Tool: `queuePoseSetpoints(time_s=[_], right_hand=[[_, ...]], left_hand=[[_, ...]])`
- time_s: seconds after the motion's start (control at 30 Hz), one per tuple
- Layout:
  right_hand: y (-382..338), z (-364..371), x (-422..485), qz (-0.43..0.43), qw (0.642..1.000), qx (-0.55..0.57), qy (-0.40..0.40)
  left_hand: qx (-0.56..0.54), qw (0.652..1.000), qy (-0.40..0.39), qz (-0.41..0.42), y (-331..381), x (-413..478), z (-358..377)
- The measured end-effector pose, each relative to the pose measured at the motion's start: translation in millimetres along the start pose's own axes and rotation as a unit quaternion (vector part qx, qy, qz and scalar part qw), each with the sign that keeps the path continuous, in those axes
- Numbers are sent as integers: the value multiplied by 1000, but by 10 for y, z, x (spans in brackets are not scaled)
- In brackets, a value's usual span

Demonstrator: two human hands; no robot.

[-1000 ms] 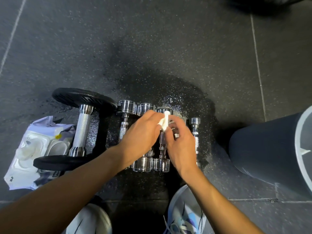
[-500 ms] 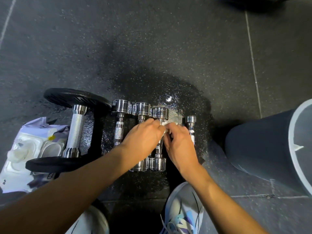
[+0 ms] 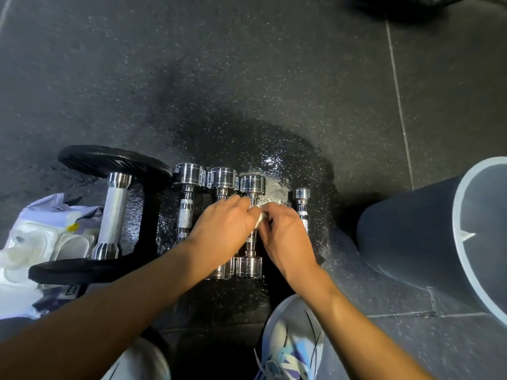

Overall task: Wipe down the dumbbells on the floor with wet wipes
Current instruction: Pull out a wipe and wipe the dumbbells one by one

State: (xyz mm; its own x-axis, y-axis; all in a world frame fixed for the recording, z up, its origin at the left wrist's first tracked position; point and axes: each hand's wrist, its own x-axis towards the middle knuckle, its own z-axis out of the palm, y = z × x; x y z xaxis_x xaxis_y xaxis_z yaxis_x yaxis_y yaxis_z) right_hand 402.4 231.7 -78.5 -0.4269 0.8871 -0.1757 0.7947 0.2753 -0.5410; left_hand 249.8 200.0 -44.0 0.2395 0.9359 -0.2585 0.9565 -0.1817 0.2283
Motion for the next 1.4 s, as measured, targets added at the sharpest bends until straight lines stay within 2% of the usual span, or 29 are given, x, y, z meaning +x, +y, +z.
queuePoseSetpoints(time_s=[0.13,0.3,0.4,0.67,0.87,0.97,1.03,1.13,1.23,1.27,1.33,1.4], right_hand=[[-64,64,144,-17,998,-4,54],[15,119,202,-8,999,-12,50],[68,82,202,-12,999,-20,23],[83,6,-45,-13,999,-20,-33],[53,-81,-178,35,988,-55,-142],[-16,-141,-176,69,989,-25,-129],[-67,-112,-148,55,992,-50,-100],[-123,-23,-102,46,993,-63,-91],[-115,17,13,42,989,-123,-71],[-105,14,71,65,991,-96,-64],[-92,-2,207,126,991,28,-39],[-105,-24,291,175,976,124,-27]], left_hand=[[34,999,24,-3,-69,92,-12],[67,995,59,38,-158,145,115],[41,996,64,40,-199,151,145],[-13,1000,14,12,-169,-22,244],[-97,995,-17,15,-77,-182,250],[-154,987,-45,-13,-104,-200,237],[-170,984,-44,-37,-153,-232,223],[-163,983,-16,-83,-237,-311,80],[-147,978,24,-148,-334,-391,-39],[-143,975,23,-170,-366,-411,-61],[-118,972,13,-201,-424,-454,-93],[-103,970,10,-222,-462,-485,-97]])
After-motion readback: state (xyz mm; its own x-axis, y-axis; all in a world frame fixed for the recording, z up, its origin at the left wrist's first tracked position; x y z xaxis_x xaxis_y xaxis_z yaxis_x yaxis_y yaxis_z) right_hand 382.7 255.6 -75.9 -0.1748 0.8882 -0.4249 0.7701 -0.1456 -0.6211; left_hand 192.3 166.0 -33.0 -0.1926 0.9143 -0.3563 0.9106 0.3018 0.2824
